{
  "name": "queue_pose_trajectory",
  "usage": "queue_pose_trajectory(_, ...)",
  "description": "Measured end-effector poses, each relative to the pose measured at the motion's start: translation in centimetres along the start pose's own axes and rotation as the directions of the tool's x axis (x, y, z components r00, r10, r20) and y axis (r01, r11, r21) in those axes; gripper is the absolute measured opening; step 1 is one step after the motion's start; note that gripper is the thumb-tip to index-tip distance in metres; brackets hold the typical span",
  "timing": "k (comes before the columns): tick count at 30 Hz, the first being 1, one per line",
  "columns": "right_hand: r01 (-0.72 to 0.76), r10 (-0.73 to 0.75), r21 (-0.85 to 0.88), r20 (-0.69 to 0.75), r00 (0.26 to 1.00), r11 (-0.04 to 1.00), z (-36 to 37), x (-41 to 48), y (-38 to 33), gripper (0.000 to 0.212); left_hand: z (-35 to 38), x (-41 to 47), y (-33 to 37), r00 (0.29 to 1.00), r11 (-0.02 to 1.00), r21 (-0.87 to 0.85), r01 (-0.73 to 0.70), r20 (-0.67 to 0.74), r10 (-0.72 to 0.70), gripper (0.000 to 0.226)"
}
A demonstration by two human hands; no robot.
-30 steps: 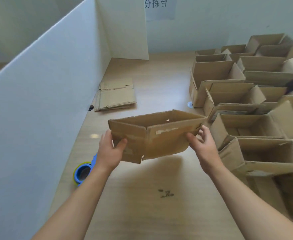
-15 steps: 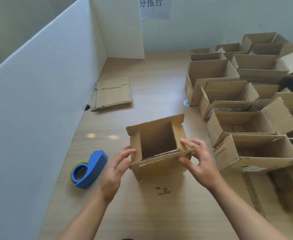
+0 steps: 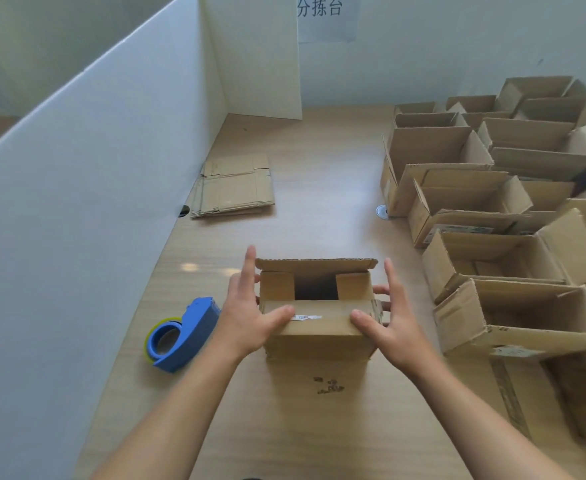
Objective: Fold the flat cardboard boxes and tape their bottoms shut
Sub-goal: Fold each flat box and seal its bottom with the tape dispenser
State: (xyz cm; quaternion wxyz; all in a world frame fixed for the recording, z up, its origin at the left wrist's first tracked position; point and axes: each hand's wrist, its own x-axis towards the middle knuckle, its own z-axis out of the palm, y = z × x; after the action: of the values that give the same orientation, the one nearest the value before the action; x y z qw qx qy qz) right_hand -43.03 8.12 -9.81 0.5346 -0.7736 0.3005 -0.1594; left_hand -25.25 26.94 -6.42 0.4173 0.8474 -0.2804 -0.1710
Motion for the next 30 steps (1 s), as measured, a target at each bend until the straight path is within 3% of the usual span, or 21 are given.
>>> queue_pose_trajectory(3, 0.010, -0.010, -0.025, -0.007, 1.000, 1.000, 0.0, 0.6, -0.1, 0.088, -0.2, 0.6, -0.1, 0.999, 0.998, 0.048, -0.042, 0.010, 0.041, 0.074)
queue_pose_trajectory(6, 0.047, -0.049, -0.079, -0.023, 0.999, 0.996, 0.4, 1.3, -0.2, 0.062, 0.5, 0.1, -0.9, 0.995, 0.988, 0.124, -0.094, -0.015, 0.096, 0.048)
queue_pose_trajectory(9, 0.038, -0.044, -0.113, -0.055, 0.998, 0.993, 1.0, 2.1, 0.2, 0.050, 1.5, 0.2, -1.6, 0.996, 0.991, 0.115, -0.069, -0.044, 0.074, 0.045)
queue_pose_trajectory(13, -0.009, 0.012, -0.331, 0.009, 1.000, 0.944, 2.7, 2.1, 1.5, 0.055, 3.1, -0.1, -3.3, 0.997, 0.987, 0.151, 0.059, 0.047, -0.067, 0.050)
queue_pose_trajectory(18, -0.040, 0.058, -0.370, 0.038, 0.998, 0.928, 2.7, 1.4, 2.7, 0.050, 3.7, -0.2, -4.6, 0.997, 0.983, 0.183, 0.030, 0.058, -0.041, 0.049)
queue_pose_trajectory(19, -0.021, 0.037, -0.440, 0.029, 0.999, 0.898, 2.7, 1.6, 2.5, 0.046, 3.8, -0.2, -4.7, 0.998, 0.981, 0.194, 0.027, 0.046, -0.037, 0.047)
queue_pose_trajectory(21, 0.136, -0.149, -0.636, 0.033, 0.988, 0.760, 3.2, 2.4, 1.6, 0.036, 4.0, -0.2, -4.6, 0.999, 0.979, 0.203, 0.017, 0.024, -0.022, 0.042)
queue_pose_trajectory(23, 0.287, -0.282, -0.710, 0.129, 0.951, 0.644, 4.6, 3.1, 0.6, 0.032, 4.1, -0.1, -4.7, 1.000, 0.977, 0.211, 0.006, 0.007, -0.008, 0.037)
queue_pose_trajectory(25, 0.333, -0.277, -0.688, 0.196, 0.941, 0.644, 6.0, 3.3, -0.2, 0.040, 4.0, -0.1, -4.7, 1.000, 0.977, 0.213, -0.005, 0.002, 0.004, 0.035)
queue_pose_trajectory(30, 0.293, -0.289, -0.697, 0.128, 0.949, 0.655, 6.6, 3.3, 0.4, 0.042, 2.3, 0.0, -4.6, 0.999, 0.984, 0.175, -0.037, 0.037, 0.032, 0.035)
